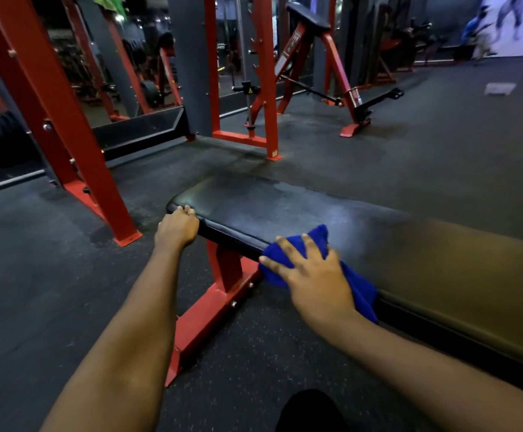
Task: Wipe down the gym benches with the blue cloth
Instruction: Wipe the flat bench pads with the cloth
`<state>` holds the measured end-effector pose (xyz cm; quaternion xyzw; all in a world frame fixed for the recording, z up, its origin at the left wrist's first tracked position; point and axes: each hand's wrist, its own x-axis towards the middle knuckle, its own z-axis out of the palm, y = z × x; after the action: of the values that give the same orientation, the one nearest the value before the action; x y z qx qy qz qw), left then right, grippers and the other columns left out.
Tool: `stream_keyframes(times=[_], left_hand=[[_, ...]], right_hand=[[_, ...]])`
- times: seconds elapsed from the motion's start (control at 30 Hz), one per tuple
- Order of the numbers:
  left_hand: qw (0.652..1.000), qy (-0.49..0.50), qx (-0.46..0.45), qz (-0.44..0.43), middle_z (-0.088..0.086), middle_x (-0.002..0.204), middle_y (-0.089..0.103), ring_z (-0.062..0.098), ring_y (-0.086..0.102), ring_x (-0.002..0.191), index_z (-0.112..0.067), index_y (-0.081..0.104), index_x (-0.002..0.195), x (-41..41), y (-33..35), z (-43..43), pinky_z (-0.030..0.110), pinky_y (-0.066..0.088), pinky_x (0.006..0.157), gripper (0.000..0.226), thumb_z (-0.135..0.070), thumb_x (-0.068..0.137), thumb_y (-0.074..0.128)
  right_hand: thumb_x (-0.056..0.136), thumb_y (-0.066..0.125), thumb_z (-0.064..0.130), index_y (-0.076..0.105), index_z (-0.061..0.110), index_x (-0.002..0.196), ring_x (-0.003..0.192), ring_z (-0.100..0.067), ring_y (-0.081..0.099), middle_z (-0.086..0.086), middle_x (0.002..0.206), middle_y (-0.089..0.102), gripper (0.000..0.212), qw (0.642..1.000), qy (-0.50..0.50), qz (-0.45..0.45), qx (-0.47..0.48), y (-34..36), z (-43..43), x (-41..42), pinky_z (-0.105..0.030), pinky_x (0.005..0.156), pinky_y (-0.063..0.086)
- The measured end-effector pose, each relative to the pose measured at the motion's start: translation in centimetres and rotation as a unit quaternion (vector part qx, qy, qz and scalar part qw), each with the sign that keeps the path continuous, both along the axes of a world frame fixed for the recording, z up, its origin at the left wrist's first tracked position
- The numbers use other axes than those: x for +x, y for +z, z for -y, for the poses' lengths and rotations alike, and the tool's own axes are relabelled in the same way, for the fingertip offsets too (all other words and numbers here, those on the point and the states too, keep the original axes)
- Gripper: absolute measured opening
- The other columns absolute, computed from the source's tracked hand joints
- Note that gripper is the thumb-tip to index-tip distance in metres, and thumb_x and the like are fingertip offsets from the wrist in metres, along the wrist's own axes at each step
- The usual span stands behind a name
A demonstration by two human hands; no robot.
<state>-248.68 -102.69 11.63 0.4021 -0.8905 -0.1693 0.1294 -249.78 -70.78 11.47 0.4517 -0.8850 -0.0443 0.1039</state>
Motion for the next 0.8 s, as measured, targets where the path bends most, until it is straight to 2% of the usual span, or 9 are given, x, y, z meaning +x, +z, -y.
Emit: stream_keyframes(times=[0.1, 0.17, 0.27, 0.33, 0.4, 0.53, 0.63, 0.7, 0.8], left_hand=[[0.999, -0.026, -0.013, 0.033, 0.015, 0.161, 0.021, 0.038, 0.032, 0.141, -0.006, 0.025, 0.152, 0.5, 0.1, -1.4, 0.049, 0.025, 0.115, 0.052, -0.028, 0.105, 0.023], [0.998, -0.046, -0.029, 0.021, 0.011, 0.163, 0.016, 0.03, 0.022, 0.147, -0.006, 0.02, 0.154, 0.9, -0.1, -3.0, 0.05, 0.016, 0.117, 0.055, -0.029, 0.105, 0.027], [0.986, -0.121, -0.038, -0.104, 0.01, 0.159, 0.028, 0.024, 0.021, 0.149, -0.009, 0.032, 0.152, 0.8, -1.1, -6.6, 0.047, 0.012, 0.119, 0.049, -0.019, 0.104, 0.036], [0.969, -0.154, -0.008, -0.192, 0.015, 0.153, 0.039, 0.027, 0.031, 0.145, -0.01, 0.044, 0.146, 0.4, -1.3, -9.6, 0.043, 0.019, 0.119, 0.044, -0.013, 0.102, 0.041], [0.957, -0.162, 0.018, -0.239, 0.017, 0.147, 0.047, 0.03, 0.039, 0.14, -0.011, 0.054, 0.139, 0.0, -1.7, -12.1, 0.041, 0.024, 0.118, 0.039, -0.014, 0.102, 0.043], [0.942, -0.218, 0.013, -0.254, 0.011, 0.137, 0.059, 0.025, 0.046, 0.135, -0.012, 0.062, 0.128, -1.3, -2.3, -16.5, 0.034, 0.019, 0.118, 0.045, -0.03, 0.096, 0.036], [0.939, -0.251, -0.037, -0.232, 0.003, 0.136, 0.061, 0.019, 0.047, 0.135, -0.015, 0.066, 0.124, -2.3, -2.8, -18.5, 0.037, 0.022, 0.116, 0.046, -0.032, 0.094, 0.035], [0.942, -0.245, -0.077, -0.215, -0.002, 0.139, 0.058, 0.018, 0.047, 0.134, -0.019, 0.066, 0.122, -2.5, -3.2, -18.6, 0.038, 0.024, 0.113, 0.051, -0.038, 0.093, 0.029], [0.943, -0.24, -0.088, -0.211, -0.001, 0.14, 0.057, 0.02, 0.048, 0.133, -0.02, 0.065, 0.124, -2.8, -3.3, -18.2, 0.037, 0.025, 0.113, 0.06, -0.043, 0.09, 0.021]], right_hand=[[0.097, 0.049, 0.029, 0.004, 0.051, 0.154, 0.15, -0.042, 0.011, -0.002, 0.167, 0.002, 0.076, 0.999, -0.032, -0.022, -0.026, -0.4, -1.7, 0.4, -0.06, 0.107, 0.027], [0.099, 0.045, 0.033, 0.005, 0.051, 0.154, 0.148, -0.044, 0.011, -0.003, 0.167, 0.005, 0.07, 0.998, -0.047, -0.015, -0.042, -0.5, 0.1, 0.1, -0.062, 0.109, 0.024], [0.101, 0.041, 0.04, 0.011, 0.05, 0.154, 0.147, -0.043, 0.016, -0.003, 0.166, 0.013, 0.061, 0.996, -0.062, -0.018, -0.061, -0.7, 3.5, -0.2, -0.063, 0.111, 0.021], [0.099, 0.048, 0.042, 0.024, 0.048, 0.152, 0.144, -0.041, 0.027, -0.003, 0.161, 0.028, 0.059, 0.994, -0.072, -0.022, -0.075, -0.9, 3.9, -0.3, -0.062, 0.109, 0.027], [0.093, 0.057, 0.037, 0.04, 0.044, 0.147, 0.138, -0.037, 0.039, -0.005, 0.151, 0.046, 0.057, 0.991, -0.069, -0.042, -0.102, -1.6, 2.5, -0.1, -0.059, 0.104, 0.036], [0.079, 0.065, 0.027, 0.053, 0.035, 0.14, 0.128, -0.033, 0.049, -0.005, 0.139, 0.055, 0.062, 0.978, -0.095, -0.066, -0.175, -2.2, -3.4, 1.0, -0.053, 0.096, 0.043], [0.075, 0.066, 0.03, 0.055, 0.034, 0.138, 0.127, -0.032, 0.05, -0.004, 0.137, 0.056, 0.064, 0.964, -0.139, -0.081, -0.21, -2.8, -7.3, 1.3, -0.052, 0.095, 0.04], [0.075, 0.069, 0.032, 0.056, 0.033, 0.138, 0.127, -0.032, 0.049, -0.004, 0.137, 0.057, 0.063, 0.955, -0.174, -0.082, -0.224, -3.1, -7.8, 1.7, -0.054, 0.097, 0.038], [0.078, 0.068, 0.039, 0.058, 0.031, 0.134, 0.127, -0.032, 0.049, -0.004, 0.134, 0.058, 0.058, 0.941, -0.217, -0.09, -0.244, -3.0, -4.9, 2.0, -0.058, 0.103, 0.035]])
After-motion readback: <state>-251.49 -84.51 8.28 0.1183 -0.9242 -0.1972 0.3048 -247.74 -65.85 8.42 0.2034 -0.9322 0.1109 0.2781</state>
